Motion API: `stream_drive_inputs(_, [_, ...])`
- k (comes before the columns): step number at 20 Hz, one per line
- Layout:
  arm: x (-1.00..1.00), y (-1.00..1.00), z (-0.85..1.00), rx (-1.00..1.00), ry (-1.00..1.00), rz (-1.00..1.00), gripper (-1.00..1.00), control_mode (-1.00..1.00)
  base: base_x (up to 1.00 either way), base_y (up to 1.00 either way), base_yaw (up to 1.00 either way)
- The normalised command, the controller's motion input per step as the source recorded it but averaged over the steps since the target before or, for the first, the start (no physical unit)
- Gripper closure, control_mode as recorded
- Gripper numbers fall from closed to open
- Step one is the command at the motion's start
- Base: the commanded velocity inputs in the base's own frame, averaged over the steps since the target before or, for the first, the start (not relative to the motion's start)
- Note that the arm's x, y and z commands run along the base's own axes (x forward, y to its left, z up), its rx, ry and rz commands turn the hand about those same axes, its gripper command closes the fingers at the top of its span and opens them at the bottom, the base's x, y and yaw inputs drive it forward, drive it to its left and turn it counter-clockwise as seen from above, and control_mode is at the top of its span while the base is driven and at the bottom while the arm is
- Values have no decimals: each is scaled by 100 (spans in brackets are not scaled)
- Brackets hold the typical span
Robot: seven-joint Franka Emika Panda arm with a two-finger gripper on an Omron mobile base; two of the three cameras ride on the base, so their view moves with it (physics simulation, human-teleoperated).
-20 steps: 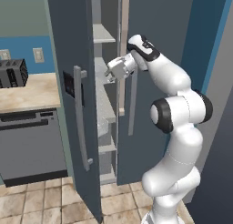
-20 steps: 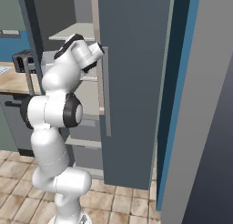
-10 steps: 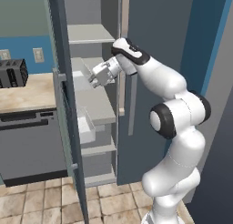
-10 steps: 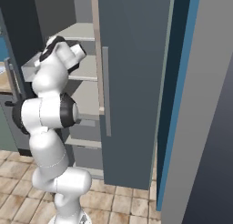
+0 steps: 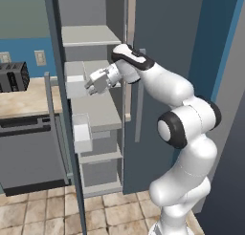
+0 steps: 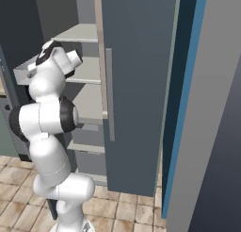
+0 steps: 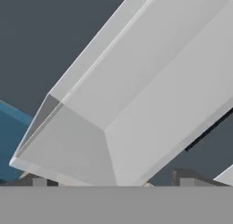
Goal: Take the lemon wedge from the fridge and place it on the plate with fish on the dining counter.
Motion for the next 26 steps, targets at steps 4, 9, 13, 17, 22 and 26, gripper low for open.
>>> stream_drive_inputs(4, [0, 22, -7, -7, 1, 0, -100, -100, 0, 0, 0])
stream_drive_inputs(9, [-31, -60, 35, 0, 0, -8, -100, -100, 0, 0, 0])
stream_drive_inputs(13, [-50, -96, 50, 0, -1, -16, -100, -100, 0, 0, 0])
stream_drive_inputs(17, [-58, -100, 22, -2, -1, -18, -100, -100, 0, 0, 0])
stream_drive_inputs(22, [-51, -100, 2, -21, -4, -24, -100, -100, 0, 0, 0])
stream_drive_inputs(26, [-40, -99, 0, -35, -4, -26, -100, -100, 0, 0, 0])
